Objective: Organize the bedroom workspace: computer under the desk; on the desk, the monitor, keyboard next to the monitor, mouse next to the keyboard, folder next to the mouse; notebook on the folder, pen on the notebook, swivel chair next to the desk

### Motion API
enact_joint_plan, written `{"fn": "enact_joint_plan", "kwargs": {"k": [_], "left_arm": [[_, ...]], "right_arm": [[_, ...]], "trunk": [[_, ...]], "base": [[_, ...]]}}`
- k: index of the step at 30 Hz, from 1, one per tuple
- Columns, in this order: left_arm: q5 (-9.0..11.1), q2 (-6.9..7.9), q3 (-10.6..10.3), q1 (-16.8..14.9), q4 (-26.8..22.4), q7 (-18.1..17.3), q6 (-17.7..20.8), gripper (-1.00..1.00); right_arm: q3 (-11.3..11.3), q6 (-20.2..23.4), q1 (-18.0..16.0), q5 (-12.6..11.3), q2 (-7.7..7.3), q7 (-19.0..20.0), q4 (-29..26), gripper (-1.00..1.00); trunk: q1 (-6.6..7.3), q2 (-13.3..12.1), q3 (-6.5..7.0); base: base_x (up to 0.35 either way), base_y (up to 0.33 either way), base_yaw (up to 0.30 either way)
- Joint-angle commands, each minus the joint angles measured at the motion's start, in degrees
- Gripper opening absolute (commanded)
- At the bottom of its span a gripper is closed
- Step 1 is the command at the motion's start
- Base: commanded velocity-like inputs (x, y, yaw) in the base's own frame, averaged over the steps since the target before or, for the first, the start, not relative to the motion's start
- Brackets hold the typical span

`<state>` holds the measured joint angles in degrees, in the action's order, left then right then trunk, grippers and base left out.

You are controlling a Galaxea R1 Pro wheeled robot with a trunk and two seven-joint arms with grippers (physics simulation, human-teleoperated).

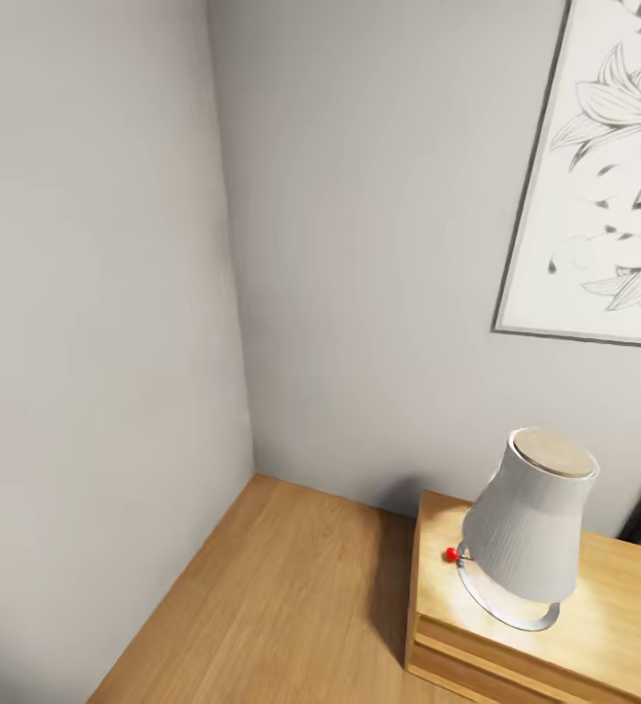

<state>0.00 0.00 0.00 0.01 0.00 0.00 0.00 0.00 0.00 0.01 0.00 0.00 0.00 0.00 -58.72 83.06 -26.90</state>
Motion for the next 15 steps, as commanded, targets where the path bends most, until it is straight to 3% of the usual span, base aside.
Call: {"fn": "enact_joint_plan", "kwargs": {"k": [1, 10, 15], "left_arm": [[0.0, 0.0, 0.0, -0.01, 0.0, 0.0, 0.0, 1.0], [-0.04, -2.9, 0.09, -0.1, -1.33, -0.27, -0.26, 1.0], [-0.07, -3.4, 0.09, -0.1, -1.4, -0.31, -0.26, 1.0]], "right_arm": [[0.0, 0.0, -0.01, 0.0, 0.0, 0.0, 0.0, 1.0], [0.08, -1.5, -0.32, -0.12, 2.08, -0.26, -0.6, 1.0], [0.13, -3.11, -0.35, -0.09, 1.63, -0.26, -0.5, 1.0]], "trunk": [[0.0, 0.01, -0.03], [1.75, -3.19, 1.41], [2.85, -5.2, 2.31]], "base": [[0.0, 0.0, 0.0], [0.0, 0.0, 0.0], [0.0, 0.0, 0.0]]}}
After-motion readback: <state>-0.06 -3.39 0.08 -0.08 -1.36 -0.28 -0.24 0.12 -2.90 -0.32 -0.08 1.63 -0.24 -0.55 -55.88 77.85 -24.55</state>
